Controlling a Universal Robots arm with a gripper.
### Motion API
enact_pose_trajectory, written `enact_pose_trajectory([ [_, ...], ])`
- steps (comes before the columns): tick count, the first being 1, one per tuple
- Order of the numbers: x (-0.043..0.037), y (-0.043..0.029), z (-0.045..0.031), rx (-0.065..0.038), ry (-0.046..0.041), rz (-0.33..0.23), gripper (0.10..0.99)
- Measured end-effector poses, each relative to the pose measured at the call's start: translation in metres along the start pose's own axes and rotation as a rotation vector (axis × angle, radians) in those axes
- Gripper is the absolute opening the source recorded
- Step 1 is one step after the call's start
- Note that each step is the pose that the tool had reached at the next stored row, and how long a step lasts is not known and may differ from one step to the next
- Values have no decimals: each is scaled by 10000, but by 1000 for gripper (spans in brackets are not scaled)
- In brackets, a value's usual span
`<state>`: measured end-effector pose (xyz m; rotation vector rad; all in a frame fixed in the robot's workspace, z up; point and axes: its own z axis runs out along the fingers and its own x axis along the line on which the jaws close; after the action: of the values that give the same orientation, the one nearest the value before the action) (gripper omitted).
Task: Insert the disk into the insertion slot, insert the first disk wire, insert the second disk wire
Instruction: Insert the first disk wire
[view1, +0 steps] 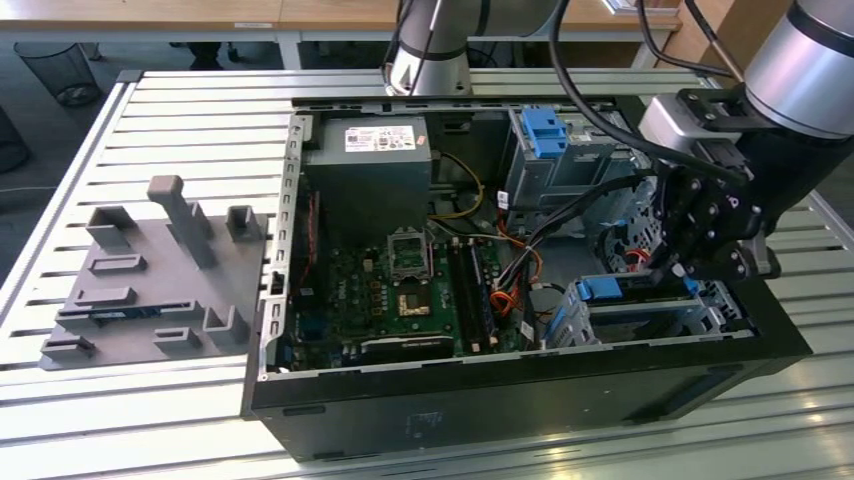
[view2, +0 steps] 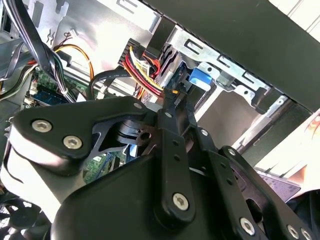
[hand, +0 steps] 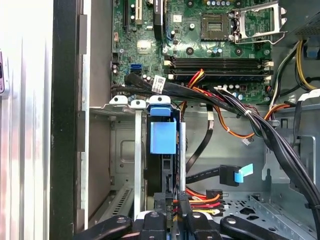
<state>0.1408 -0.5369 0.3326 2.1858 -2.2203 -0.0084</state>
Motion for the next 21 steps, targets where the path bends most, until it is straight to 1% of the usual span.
enact_pose_trajectory([
  [4,1,1,-55,-2,-1,0,235],
  [7,1,2,-70,-6,-2,0,235],
  [8,1,2,-77,-6,1,0,224],
  [9,1,2,-80,-6,-1,0,157],
  [11,1,2,-86,-6,-2,0,157],
  [12,1,2,-90,-6,-1,0,106],
  [21,1,2,-99,-6,0,0,106],
])
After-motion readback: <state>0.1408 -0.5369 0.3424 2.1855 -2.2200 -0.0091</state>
